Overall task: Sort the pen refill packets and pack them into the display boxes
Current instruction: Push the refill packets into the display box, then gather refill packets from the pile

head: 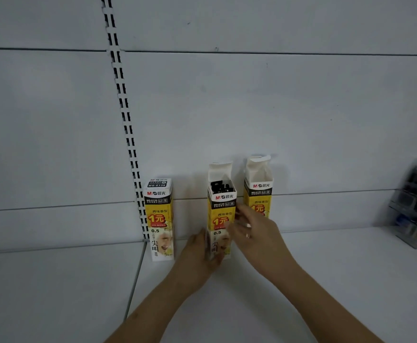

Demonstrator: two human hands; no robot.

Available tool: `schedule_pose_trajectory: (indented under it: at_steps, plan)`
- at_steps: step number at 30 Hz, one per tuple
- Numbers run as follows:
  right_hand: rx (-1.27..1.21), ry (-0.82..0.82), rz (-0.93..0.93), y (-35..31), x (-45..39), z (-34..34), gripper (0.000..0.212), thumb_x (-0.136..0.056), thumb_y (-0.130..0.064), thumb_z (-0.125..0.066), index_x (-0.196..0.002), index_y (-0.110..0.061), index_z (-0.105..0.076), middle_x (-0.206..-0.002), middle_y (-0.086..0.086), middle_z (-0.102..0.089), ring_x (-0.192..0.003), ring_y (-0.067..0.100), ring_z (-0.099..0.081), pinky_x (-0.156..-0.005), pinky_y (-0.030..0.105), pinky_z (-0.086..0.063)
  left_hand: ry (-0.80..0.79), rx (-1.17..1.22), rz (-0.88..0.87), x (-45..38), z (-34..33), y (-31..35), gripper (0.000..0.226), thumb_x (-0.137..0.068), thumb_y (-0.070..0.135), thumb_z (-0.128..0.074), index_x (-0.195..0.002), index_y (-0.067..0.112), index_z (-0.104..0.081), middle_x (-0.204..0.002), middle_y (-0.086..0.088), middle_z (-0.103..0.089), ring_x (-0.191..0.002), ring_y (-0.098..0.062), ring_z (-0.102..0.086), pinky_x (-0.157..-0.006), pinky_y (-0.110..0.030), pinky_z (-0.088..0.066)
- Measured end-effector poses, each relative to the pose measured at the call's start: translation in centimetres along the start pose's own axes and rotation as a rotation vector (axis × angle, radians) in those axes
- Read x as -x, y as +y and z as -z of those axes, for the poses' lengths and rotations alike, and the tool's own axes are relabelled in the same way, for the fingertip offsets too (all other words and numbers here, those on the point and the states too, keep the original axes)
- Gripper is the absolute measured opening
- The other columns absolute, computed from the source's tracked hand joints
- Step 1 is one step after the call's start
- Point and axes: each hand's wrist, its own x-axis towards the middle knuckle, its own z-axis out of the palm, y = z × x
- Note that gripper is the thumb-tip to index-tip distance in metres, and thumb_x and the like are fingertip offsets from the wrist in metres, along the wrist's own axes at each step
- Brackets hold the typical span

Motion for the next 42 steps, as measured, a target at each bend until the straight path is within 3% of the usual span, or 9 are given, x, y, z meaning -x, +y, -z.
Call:
schedule_pose_trajectory:
  at_steps: [3, 7, 10, 22, 27, 32, 35, 39, 42]
  plan:
    - [0.074, 0.199, 0.126, -1.4, 1.0, -0.1, 0.032, -0.097, -0.033, -0.054, -0.129, -0.028, -0.055, -0.115, -0.016, -0.060, -0.107, 0.003, -0.059, -0.089, 0.032, -0.053, 0.000, -0.100, -0.018, 1.6, 0.2, -0.3, 0.055, -0.092, 0.035, -0.063, -0.141, 0.027, -0.038, -0.133, 0.006, -0.045, -0.118, -0.004, -0.047, -0.096, -0.012, -0.033]
    - [0.163, 0.305, 0.254, -3.6, 0.7, -0.5, 0.043, -0.097, -0.038, -0.044, -0.137, -0.023, -0.049, -0.130, -0.010, -0.053, -0.119, 0.005, -0.048, -0.097, 0.011, -0.037, -0.016, -0.214, -0.057, 4.5, 1.4, -1.5, 0.059, -0.096, 0.040, -0.056, -0.147, 0.025, -0.032, -0.143, 0.009, -0.033, -0.127, -0.004, -0.040, -0.096, -0.005, -0.023]
    - [0.163, 0.309, 0.379, -5.9, -0.4, -2.3, 0.046, -0.098, -0.033, -0.044, -0.139, -0.014, -0.048, -0.140, -0.002, -0.049, -0.131, 0.009, -0.042, -0.108, 0.017, -0.032, 0.009, -0.225, -0.056, 6.3, 3.1, -2.3, 0.058, -0.097, 0.045, -0.052, -0.148, 0.030, -0.031, -0.144, 0.015, -0.033, -0.129, -0.002, -0.040, -0.098, -0.006, -0.026]
    - [-0.133, -0.165, 0.661, -19.4, -2.4, -20.1, 0.048, -0.101, -0.031, -0.048, -0.146, -0.014, -0.039, -0.147, -0.003, -0.044, -0.137, 0.006, -0.035, -0.113, 0.012, -0.023, 0.214, -0.242, -0.074, 16.8, 14.6, -9.9, 0.041, -0.099, 0.041, -0.047, -0.138, 0.029, -0.051, -0.138, 0.015, -0.052, -0.122, 0.003, -0.047, -0.105, -0.012, -0.035]
    - [-0.191, -0.304, 0.591, -23.8, -2.0, -28.5, 0.048, -0.101, -0.034, -0.048, -0.145, -0.017, -0.040, -0.144, -0.007, -0.046, -0.132, 0.008, -0.041, -0.111, 0.026, -0.034, 0.455, -0.313, 0.085, 21.6, 22.0, -15.9, 0.038, -0.097, 0.043, -0.047, -0.132, 0.029, -0.054, -0.130, 0.013, -0.053, -0.118, -0.002, -0.048, -0.102, -0.018, -0.038]
    - [-0.225, -0.369, 0.560, -30.5, -2.3, -37.9, 0.049, -0.099, -0.037, -0.048, -0.144, -0.016, -0.041, -0.142, -0.002, -0.048, -0.130, 0.011, -0.045, -0.109, 0.037, -0.041, 0.677, -0.363, 0.259, 27.8, 31.5, -22.2, 0.029, -0.097, 0.033, -0.053, -0.124, 0.026, -0.060, -0.125, 0.010, -0.055, -0.116, -0.005, -0.050, -0.098, -0.006, -0.030]
    - [-0.216, -0.453, 0.506, -33.0, -2.1, -43.1, 0.050, -0.098, -0.034, -0.052, -0.143, -0.015, -0.042, -0.139, -0.001, -0.049, -0.125, 0.011, -0.049, -0.104, 0.029, -0.042, 0.786, -0.380, 0.313, 30.2, 36.4, -25.2, 0.024, -0.096, 0.026, -0.055, -0.118, 0.022, -0.064, -0.119, 0.006, -0.058, -0.112, -0.010, -0.051, -0.096, -0.017, -0.037]
    - [-0.148, -0.636, 0.441, -34.0, -1.6, -49.1, 0.041, -0.095, -0.030, -0.060, -0.134, -0.020, -0.051, -0.124, -0.002, -0.061, -0.097, 0.005, -0.061, -0.077, 0.006, -0.045, 0.954, -0.387, 0.424, 32.0, 41.0, -28.9, 0.021, -0.092, 0.018, -0.061, -0.112, 0.019, -0.067, -0.114, 0.002, -0.060, -0.109, -0.014, -0.049, -0.093, -0.022, -0.037]
    - [0.029, -0.660, 0.442, -33.8, -1.7, -52.5, 0.048, -0.093, -0.044, -0.059, -0.134, -0.022, -0.049, -0.123, 0.000, -0.059, -0.094, 0.008, -0.060, -0.081, 0.022, -0.050, 0.998, -0.412, 0.555, 32.4, 43.3, -31.3, 0.023, -0.090, 0.019, -0.064, -0.113, 0.018, -0.067, -0.118, -0.001, -0.058, -0.112, -0.019, -0.048, -0.094, -0.030, -0.041]
